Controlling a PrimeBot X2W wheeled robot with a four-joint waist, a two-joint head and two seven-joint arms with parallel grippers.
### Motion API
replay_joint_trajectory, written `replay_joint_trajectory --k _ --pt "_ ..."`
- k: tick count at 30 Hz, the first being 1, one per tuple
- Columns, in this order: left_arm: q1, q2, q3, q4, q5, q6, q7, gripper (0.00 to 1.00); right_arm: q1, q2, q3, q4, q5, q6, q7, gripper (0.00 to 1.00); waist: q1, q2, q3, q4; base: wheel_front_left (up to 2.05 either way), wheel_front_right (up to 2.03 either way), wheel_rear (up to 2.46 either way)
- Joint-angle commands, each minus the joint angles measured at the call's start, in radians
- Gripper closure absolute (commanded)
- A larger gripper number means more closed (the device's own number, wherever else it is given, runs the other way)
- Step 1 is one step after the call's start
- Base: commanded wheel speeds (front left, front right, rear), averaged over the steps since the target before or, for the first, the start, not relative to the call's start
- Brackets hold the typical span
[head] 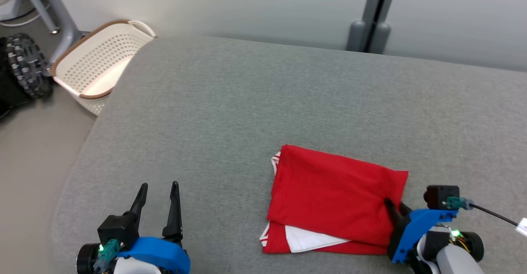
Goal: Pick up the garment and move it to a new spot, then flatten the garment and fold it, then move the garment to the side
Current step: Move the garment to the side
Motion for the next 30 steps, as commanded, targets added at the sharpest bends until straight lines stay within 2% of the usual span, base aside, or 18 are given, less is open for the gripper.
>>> replay_joint_trajectory --k 1,10,11,12,18,24,30 --pt "-0.012 -0.001 0.013 -0.012 0.012 -0.006 -0.005 0.0 -0.045 -0.003 0.02 0.017 0.0 -0.001 -0.033 1.0 0.0 -0.0001 0.007 -0.078 0.0 0.0 0.0" --pt "-0.025 -0.004 0.002 -0.022 0.03 -0.023 -0.005 0.0 -0.083 -0.057 -0.034 -0.062 -0.028 0.0 -0.073 1.0 0.0 -0.0001 0.033 -0.312 0.0 0.0 0.0" --pt "-0.029 -0.003 0.0 -0.023 0.033 -0.024 -0.005 0.0 -0.084 -0.065 -0.039 -0.076 -0.033 0.0 -0.072 1.0 0.0 -0.0001 0.038 -0.343 0.0 0.0 0.0" --pt "-0.038 0.001 -0.007 -0.022 0.037 -0.027 -0.004 0.0 -0.085 -0.075 -0.055 -0.105 -0.041 0.0 -0.069 1.0 0.0 -0.0001 0.048 -0.403 0.0 0.0 0.0" --pt "-0.068 0.018 -0.018 -0.028 0.047 -0.03 0.012 0.0 -0.08 -0.065 -0.083 -0.176 -0.045 0.0 -0.049 1.0 0.0 -0.0001 0.076 -0.558 0.0 0.0 0.0" --pt "-0.084 0.029 -0.027 -0.037 0.055 -0.031 0.029 0.0 -0.08 -0.044 -0.071 -0.195 -0.039 0.0 -0.04 1.0 0.0 -0.0001 0.083 -0.628 0.0 0.0 0.0" --pt "-0.086 0.033 -0.04 -0.039 0.053 -0.031 0.037 0.0 -0.105 -0.029 -0.064 -0.189 -0.031 0.0 -0.05 1.0 0.0 -0.0001 0.071 -0.621 0.0 0.0 0.0"
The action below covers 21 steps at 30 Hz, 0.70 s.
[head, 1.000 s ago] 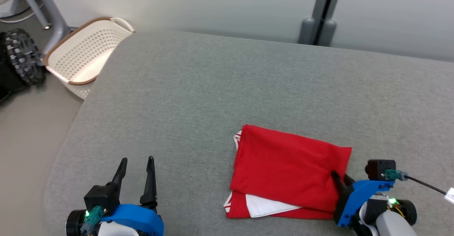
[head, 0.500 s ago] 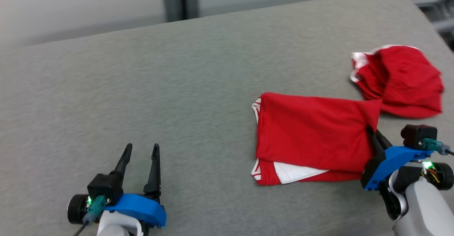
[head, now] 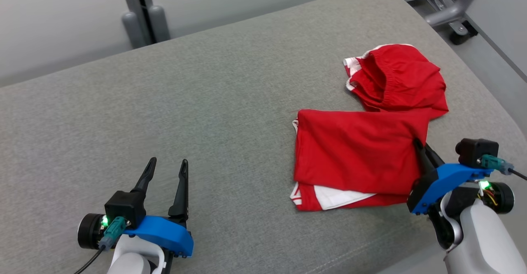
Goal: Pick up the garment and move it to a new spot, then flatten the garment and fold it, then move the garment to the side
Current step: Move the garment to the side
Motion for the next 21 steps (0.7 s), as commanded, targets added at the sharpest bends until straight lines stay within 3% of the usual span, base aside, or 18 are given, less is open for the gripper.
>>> replay_joint_trajectory --k 1,6,11,21 --pt "-0.004 0.006 -0.001 -0.001 0.0 0.003 -0.003 0.0 -0.031 0.004 0.001 0.001 0.006 0.0 -0.007 1.0 0.0 0.0 -0.003 0.01 0.0 0.0 0.0" --pt "0.014 0.0 0.001 0.005 -0.01 0.009 -0.01 0.0 -0.088 -0.006 0.004 0.031 0.009 0.0 0.009 1.0 0.0 0.0 -0.027 0.067 0.0 0.0 0.0" --pt "0.023 -0.011 -0.003 0.011 -0.018 0.011 -0.018 0.0 -0.176 -0.055 -0.006 0.086 -0.011 0.0 0.031 1.0 0.0 0.0 -0.05 0.142 0.0 0.0 0.0" --pt "0.034 -0.016 0.004 0.015 -0.03 0.015 -0.029 0.0 -0.318 -0.207 -0.096 0.205 -0.066 0.0 0.076 1.0 0.0 0.0 -0.038 0.262 0.0 0.0 0.0"
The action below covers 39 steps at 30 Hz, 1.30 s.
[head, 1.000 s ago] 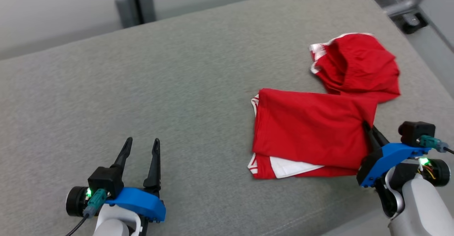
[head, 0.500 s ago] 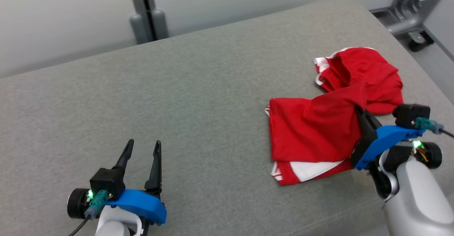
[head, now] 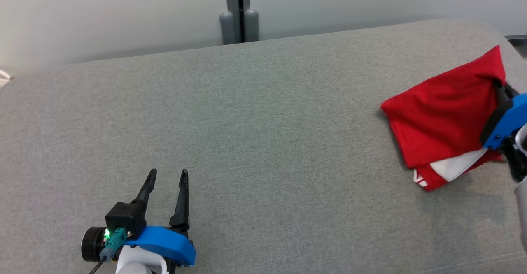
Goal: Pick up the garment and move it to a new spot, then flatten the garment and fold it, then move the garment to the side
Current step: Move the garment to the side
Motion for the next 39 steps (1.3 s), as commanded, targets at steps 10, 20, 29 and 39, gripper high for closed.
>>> replay_joint_trajectory --k 10,20,29,39 --pt "-0.009 0.009 0.002 -0.006 -0.005 -0.001 -0.01 0.0 -0.092 -0.119 -0.088 0.045 -0.077 0.0 0.006 1.0 0.0001 0.0 0.034 0.048 0.0 0.0 0.0" --pt "-0.023 0.016 -0.005 -0.011 -0.002 0.006 -0.01 0.0 -0.087 -0.146 -0.12 0.037 -0.259 0.0 -0.001 1.0 0.0001 0.0 0.061 0.043 0.0 0.0 0.0" --pt "-0.038 0.019 -0.012 -0.009 -0.006 0.009 -0.005 0.0 -0.079 -0.121 -0.141 0.007 -0.437 0.0 -0.037 0.0 0.0001 0.0 0.074 0.034 0.0 0.0 0.0" --pt "-0.038 0.025 -0.011 -0.003 -0.012 0.013 -0.006 0.0 -0.08 -0.082 -0.144 0.011 -0.444 0.0 -0.088 0.0 0.0001 0.0 0.053 0.035 0.0 0.0 0.0"
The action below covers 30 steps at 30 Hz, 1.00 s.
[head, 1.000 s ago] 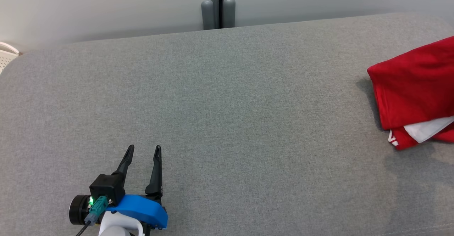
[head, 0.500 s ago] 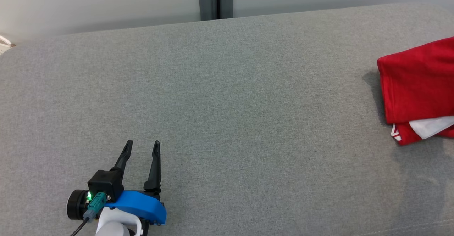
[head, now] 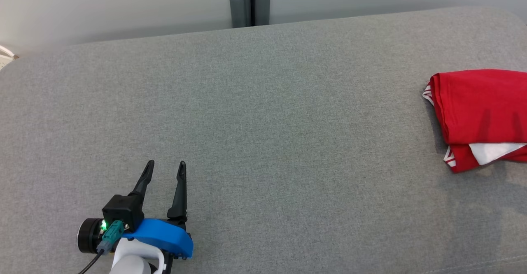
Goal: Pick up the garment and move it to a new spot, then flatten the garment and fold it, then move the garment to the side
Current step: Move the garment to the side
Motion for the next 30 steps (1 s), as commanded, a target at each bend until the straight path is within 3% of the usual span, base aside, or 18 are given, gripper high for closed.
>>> replay_joint_trajectory --k 1,7,14,21,30 --pt "-0.007 0.005 0.007 -0.001 -0.004 0.004 -0.002 0.0 0.005 0.006 0.012 0.001 0.015 0.0 -0.02 0.0 -0.0001 -0.0001 -0.01 -0.001 0.0 0.0 0.0" --pt "-0.003 -0.003 0.025 0.001 -0.02 0.011 -0.007 0.0 0.037 0.053 0.051 -0.01 0.084 0.0 -0.078 0.0 -0.0001 -0.0001 -0.05 -0.002 0.0 0.0 0.0" --pt "0.019 -0.043 0.088 0.006 -0.077 0.022 -0.013 0.0 0.152 0.17 0.097 -0.078 0.192 0.0 -0.157 0.0 -0.0001 -0.0001 -0.117 0.007 0.0 0.0 0.0" --pt "0.061 -0.056 0.105 0.019 -0.046 0.018 -0.013 0.0 0.347 0.284 0.158 -0.183 0.271 0.0 -0.223 0.0 -0.0001 -0.0001 -0.179 0.039 0.0 0.0 0.0" --pt "0.119 -0.058 0.093 0.057 -0.021 0.006 -0.014 0.0 0.574 0.318 0.253 -0.33 0.38 0.0 -0.265 0.0 -0.0001 -0.0001 -0.204 0.09 0.0 0.0 0.0"
